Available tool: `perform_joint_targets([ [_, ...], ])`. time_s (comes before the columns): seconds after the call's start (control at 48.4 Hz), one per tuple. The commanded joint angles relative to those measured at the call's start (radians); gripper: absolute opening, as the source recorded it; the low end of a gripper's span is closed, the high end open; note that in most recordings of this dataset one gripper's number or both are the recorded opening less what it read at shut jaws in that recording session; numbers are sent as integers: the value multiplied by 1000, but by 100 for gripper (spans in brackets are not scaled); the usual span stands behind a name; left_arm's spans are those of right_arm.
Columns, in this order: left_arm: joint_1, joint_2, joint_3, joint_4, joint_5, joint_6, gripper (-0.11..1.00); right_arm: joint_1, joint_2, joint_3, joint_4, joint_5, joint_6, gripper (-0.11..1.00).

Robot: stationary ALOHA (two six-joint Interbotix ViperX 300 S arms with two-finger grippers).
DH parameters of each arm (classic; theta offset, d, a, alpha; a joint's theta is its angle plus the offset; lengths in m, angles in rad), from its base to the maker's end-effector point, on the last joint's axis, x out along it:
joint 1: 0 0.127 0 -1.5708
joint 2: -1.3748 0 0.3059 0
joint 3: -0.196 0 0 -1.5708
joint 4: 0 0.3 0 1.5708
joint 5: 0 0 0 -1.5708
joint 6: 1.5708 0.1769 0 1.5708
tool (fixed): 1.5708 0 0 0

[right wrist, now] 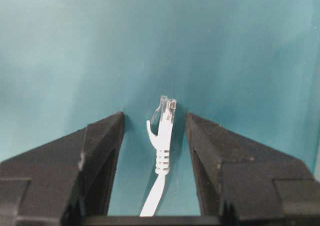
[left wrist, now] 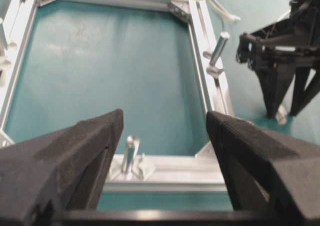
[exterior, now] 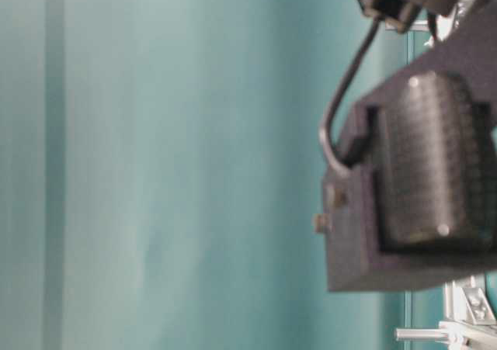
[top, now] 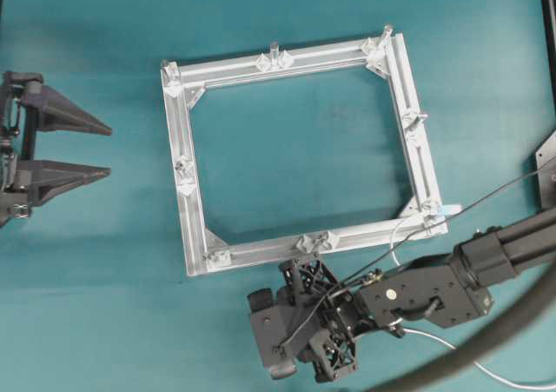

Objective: Move the cable alternately left and right between 8 pins so it hooks onto each one.
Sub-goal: 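Close the right gripper on the white cable's clear plug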

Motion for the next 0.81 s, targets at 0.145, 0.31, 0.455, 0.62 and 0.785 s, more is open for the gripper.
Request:
perform_joint_targets([
  [0.145, 12, -86, 21, -2, 78, -8, 78, -8, -6, -11, -5, 6, 23, 43],
  [0.31, 14, -152, 35, 0, 107, -8, 78, -11, -58, -11, -21, 20, 58, 30],
  [0.455, 15, -186, 43, 0, 138, -8, 78, -11, -80, -11, -28, 101, 110, 14],
  [0.62, 14, -196, 49, 3, 160, -6, 78, -11, -95, -11, -52, 143, 149, 14],
  [0.785, 14, -202, 54, 3, 161, -3, 78, -11, -120, -11, -101, 160, 201, 14],
])
